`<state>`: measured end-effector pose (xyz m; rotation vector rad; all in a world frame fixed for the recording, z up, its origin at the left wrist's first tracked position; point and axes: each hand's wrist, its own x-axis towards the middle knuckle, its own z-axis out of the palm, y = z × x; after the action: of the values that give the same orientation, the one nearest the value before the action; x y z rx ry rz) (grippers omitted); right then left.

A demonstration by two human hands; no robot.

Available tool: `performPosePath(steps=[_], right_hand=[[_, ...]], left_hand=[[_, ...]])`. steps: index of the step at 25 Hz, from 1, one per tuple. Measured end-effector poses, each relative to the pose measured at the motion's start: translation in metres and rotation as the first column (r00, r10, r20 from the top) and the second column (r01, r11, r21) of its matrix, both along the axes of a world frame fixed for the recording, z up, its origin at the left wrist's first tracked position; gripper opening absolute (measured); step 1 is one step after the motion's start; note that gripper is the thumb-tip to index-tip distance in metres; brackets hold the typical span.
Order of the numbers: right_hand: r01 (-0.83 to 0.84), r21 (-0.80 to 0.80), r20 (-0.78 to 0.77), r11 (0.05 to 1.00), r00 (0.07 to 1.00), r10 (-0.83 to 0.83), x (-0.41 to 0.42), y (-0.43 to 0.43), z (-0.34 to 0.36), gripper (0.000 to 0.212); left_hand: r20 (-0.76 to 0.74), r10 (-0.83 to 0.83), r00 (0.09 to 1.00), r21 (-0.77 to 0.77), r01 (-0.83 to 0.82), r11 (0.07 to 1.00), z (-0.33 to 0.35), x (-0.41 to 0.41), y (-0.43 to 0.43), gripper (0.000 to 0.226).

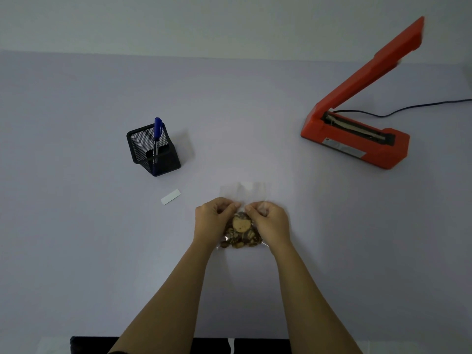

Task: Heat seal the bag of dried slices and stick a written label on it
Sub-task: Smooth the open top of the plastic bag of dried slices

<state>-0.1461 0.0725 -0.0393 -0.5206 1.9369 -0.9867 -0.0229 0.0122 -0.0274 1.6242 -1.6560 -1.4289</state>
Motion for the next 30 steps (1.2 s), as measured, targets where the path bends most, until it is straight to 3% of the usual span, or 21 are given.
performPosePath(steps=[6,11,18,22,26,30], right_hand=[[-0.018,0.094,-0.11,0.995,0.994,0.029,0.001,-0.002,0.007,0.01],[0.014,0.146,-0.121,0.989,0.993,0.004,0.001,-0.004,0.011,0.011],[0.03,0.116,0.003,0.993,1.0,-0.031,-0.007,-0.001,0.012,0.014],[0.044,0.136,-0.15,0.99,0.988,-0.023,0.001,-0.002,0.012,0.009],[0.068,0.143,-0.304,0.987,0.953,-0.021,0.014,-0.006,0.015,0.009],[0.081,0.184,-0.365,0.98,0.931,-0.009,0.015,-0.01,0.017,0.022]], left_hand=[[0.134,0.011,0.991,0.003,-0.012,1.0,-0.004,-0.003,-0.001,0.024],[0.04,-0.182,0.982,0.116,0.177,0.977,0.003,0.013,-0.015,0.01],[0.076,-0.133,0.988,0.072,0.128,0.989,-0.001,0.015,-0.014,0.013],[0.107,-0.083,0.991,0.039,0.079,0.996,0.001,0.01,-0.006,0.014],[0.16,-0.031,0.987,-0.042,0.038,0.998,0.005,-0.004,0.006,0.052],[0.208,-0.041,0.977,-0.091,0.061,0.994,0.004,-0.012,0.011,0.068]])
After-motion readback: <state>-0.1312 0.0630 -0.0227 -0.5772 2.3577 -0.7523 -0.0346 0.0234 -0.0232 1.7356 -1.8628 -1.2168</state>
